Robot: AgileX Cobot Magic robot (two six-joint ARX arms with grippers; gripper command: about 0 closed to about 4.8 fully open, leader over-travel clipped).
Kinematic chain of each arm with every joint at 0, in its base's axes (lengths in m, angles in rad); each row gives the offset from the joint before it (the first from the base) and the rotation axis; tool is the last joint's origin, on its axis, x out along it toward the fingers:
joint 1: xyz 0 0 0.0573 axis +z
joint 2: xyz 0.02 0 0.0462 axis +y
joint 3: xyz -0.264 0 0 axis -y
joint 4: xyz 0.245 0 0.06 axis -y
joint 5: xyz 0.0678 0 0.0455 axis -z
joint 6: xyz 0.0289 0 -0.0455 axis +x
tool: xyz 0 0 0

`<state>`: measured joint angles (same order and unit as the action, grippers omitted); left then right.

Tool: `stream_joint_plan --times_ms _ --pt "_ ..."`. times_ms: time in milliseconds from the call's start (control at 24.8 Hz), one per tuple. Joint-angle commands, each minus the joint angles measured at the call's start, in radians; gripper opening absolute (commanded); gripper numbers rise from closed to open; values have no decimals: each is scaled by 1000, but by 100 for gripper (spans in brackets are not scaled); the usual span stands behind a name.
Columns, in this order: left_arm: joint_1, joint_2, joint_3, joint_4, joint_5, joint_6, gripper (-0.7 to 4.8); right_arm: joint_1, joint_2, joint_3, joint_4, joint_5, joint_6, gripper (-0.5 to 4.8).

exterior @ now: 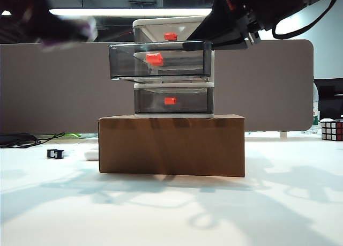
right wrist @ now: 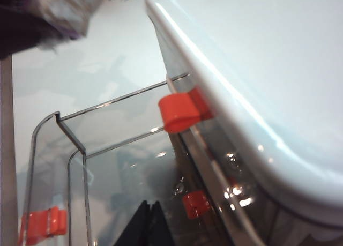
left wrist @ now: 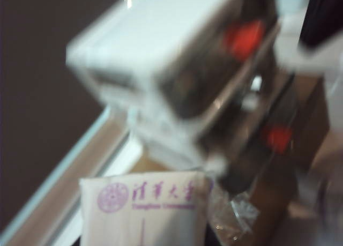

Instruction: Open the second layer of the drawer on the table, pick up a pack of napkins on the table and put it in, and finally close the drawer.

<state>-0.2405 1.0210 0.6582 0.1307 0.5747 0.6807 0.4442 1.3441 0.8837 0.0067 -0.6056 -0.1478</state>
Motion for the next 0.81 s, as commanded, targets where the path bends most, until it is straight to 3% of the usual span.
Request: stream_joint_plan --times_ms 40,444,727,767,808 --pt "-116 60 97 -9 5 26 122 -8 -36 4 -34 2 -6 -5" --pt "-349 309 239 -30 5 26 122 -116 -230 4 -78 3 -6 -5" --pt "-370 339 239 -46 -14 18 125 -144 -246 4 -86 0 -6 -5" --pt "-369 339 239 -47 -34 11 148 -144 -246 4 -86 0 -6 -5" --pt "-369 339 239 -47 -38 -4 218 -144 -246 4 -86 0 -6 -5"
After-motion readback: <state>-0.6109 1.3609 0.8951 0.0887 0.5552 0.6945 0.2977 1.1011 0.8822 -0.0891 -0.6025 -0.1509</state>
